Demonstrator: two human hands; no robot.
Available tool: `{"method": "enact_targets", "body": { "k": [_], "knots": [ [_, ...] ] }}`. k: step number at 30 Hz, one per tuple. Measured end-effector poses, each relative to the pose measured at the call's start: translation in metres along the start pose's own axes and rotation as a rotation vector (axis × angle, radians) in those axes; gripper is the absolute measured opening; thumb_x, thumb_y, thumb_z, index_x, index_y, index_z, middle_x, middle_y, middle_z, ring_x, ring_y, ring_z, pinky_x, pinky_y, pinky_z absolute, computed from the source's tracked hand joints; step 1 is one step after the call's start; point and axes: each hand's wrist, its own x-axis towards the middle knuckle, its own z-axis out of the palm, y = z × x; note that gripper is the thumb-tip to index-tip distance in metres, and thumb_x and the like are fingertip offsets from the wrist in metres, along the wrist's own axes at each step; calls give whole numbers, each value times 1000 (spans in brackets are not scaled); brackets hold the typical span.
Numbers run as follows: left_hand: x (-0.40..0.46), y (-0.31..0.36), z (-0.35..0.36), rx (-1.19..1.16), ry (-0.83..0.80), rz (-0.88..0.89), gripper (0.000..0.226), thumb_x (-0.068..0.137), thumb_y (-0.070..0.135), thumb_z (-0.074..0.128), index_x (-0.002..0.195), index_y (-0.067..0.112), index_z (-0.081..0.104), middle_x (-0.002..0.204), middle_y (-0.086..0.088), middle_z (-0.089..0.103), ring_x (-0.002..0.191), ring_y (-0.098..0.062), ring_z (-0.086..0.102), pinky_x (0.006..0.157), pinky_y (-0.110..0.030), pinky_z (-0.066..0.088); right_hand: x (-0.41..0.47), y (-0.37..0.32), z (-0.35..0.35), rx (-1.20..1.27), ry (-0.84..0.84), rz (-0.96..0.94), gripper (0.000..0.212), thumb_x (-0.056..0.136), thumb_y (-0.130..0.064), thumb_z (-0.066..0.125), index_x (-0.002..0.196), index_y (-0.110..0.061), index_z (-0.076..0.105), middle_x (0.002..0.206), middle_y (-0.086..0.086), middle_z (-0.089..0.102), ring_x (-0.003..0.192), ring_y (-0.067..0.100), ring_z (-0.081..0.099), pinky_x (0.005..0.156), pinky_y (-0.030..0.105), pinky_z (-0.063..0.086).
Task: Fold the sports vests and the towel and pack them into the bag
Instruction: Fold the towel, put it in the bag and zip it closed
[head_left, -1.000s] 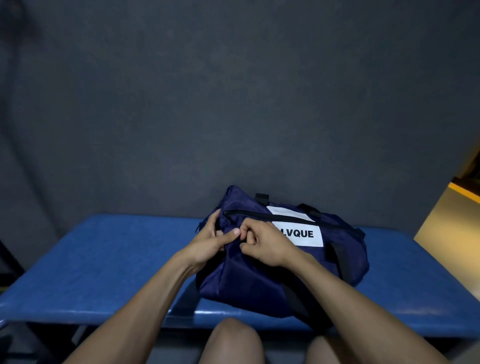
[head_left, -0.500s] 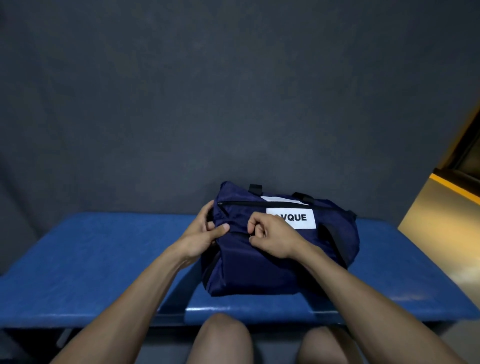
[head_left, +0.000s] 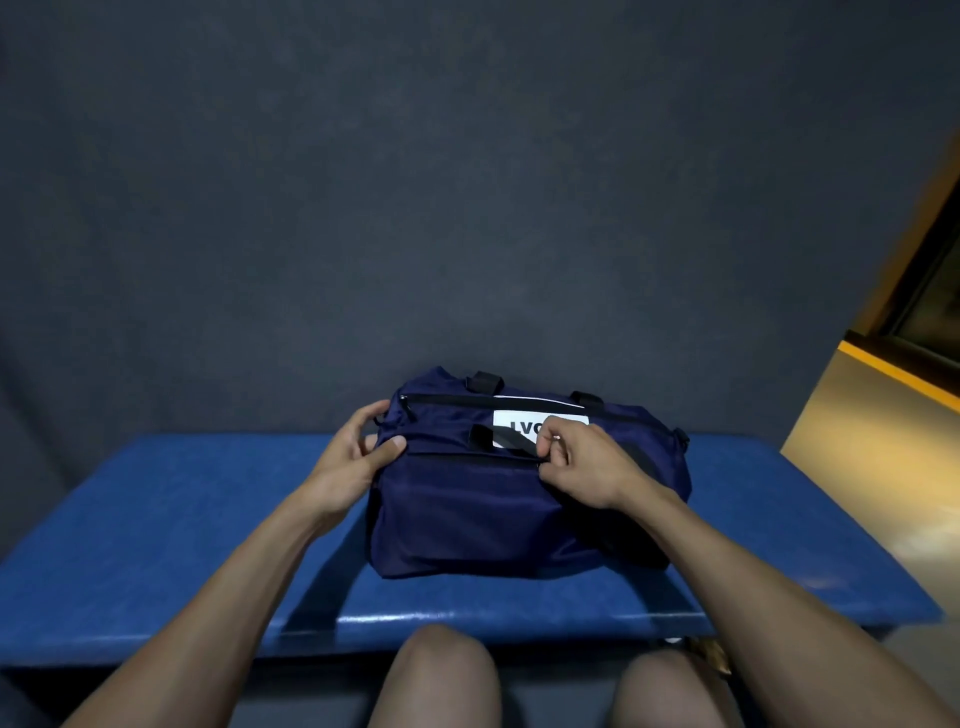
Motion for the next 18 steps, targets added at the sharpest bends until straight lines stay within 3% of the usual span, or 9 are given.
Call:
{"method": "enact_targets", "body": {
  "k": [4,7,9,11,13,16,18],
  "knots": [
    [4,1,2,256,96,87,56,93,9,71,142,19,46,115,-6,73,100,-13,70,94,-37,55,-4,0,-7,69,-5,-10,16,78,-10,63,84,-22,55,56,-7,57,53,7,46,63,36,45],
    [13,12,17,928,202,281,72,78,11,72,143,27,47,117,5,53,111,-20,48,98,-40,45,-11,10,-14,197,11,-16,14,85,-13,68,82,-23,59,59,-6,59,55,6,48,61,29,42],
    [20,25,44,1147,154,450,70,75,1,64,137,31,55,114,8,44,109,-20,38,93,-35,35,-15,33,-21,258,192,40,13,88,-16,71,79,-20,62,62,-9,59,57,5,50,60,23,42],
    [28,35,78,1092,52,595,57,74,-3,59,117,34,68,110,12,50,106,-18,43,87,-33,30,-19,68,-29,208,470,135,11,88,-12,71,81,-15,64,74,-7,63,68,9,55,68,21,43],
    [41,37,113,1009,-66,636,39,78,11,54,105,32,72,106,14,54,102,-16,49,88,-36,37,-25,110,-33,220,642,338,5,90,-7,66,94,-11,66,97,4,63,88,18,59,82,25,43],
    [62,34,172,969,-289,612,30,85,29,52,109,29,71,106,13,57,102,-14,56,94,-43,48,-30,155,-26,497,557,670,20,97,-6,55,116,-4,64,112,12,63,100,24,58,91,35,44],
    [73,26,214,1028,-398,634,35,88,45,53,115,28,67,109,8,58,104,-17,58,95,-42,48,-30,165,-16,667,410,711,21,101,-8,49,109,2,66,103,16,67,90,23,57,87,39,49]
  ]
}}
